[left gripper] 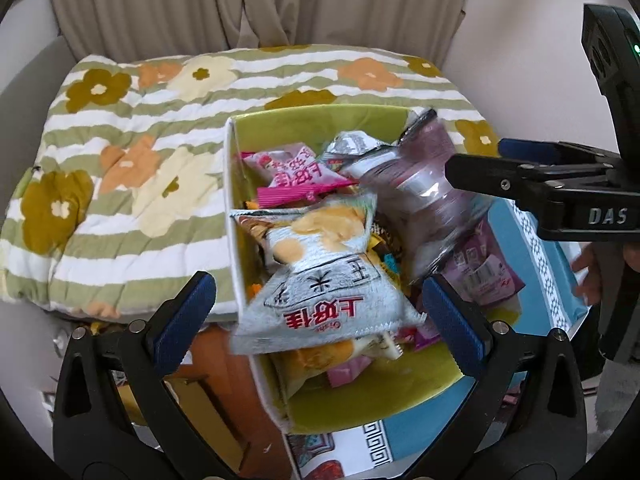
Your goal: Organize snacks
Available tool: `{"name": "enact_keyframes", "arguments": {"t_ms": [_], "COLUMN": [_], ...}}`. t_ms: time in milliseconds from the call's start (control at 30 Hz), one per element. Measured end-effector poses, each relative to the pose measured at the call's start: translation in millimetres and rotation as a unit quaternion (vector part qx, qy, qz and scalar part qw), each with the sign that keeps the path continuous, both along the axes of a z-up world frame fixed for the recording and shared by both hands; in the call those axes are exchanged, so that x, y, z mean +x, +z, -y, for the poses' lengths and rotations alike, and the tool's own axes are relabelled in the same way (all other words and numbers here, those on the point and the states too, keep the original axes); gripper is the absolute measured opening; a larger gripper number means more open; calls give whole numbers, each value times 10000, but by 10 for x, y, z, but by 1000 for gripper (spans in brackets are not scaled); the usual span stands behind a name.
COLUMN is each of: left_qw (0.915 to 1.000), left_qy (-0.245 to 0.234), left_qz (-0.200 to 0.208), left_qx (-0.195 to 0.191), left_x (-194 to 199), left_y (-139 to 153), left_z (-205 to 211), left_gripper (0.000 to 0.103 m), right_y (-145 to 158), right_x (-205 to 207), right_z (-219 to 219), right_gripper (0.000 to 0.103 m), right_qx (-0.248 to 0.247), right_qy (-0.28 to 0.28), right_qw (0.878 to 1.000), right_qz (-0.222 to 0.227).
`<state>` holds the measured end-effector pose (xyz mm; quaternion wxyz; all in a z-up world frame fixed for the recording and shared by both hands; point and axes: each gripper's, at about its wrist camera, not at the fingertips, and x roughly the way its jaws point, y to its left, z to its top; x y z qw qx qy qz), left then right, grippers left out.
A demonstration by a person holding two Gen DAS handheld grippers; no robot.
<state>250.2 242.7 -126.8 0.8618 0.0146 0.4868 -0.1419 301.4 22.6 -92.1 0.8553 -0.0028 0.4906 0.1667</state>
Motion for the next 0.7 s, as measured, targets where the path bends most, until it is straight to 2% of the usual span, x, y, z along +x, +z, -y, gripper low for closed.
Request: {"name": "enact_keyframes", "arguments": {"t_ms": [33, 67, 300, 467, 700], "left_qw": [10000, 9999, 9993, 9967, 9892], "left_qy": [5, 15, 243, 414, 694], "left_qz": [17, 30, 277, 668, 1283], "left_qx": [61, 117, 97, 225, 159], "left_x": [-13, -26, -289, -619, -1221], "left_y": [-4, -4, 168, 431, 832], "left_z": [-2, 1, 52, 221, 600], "left_gripper": [102, 102, 102, 102, 102], "right_y": [-14, -12, 117, 384, 768], "right_x": [-12, -31, -301, -600, -1258], "right_z": [-16, -19, 50, 228, 700], "right_gripper": [99, 101, 101, 101, 101], "right_qx": [31, 54, 11, -5, -172], "right_qy": [-74, -142, -343, -365, -597], "right_qw": [10000, 9999, 9989, 9962, 9874], "right_qz": [38, 67, 321, 789, 1457]}}
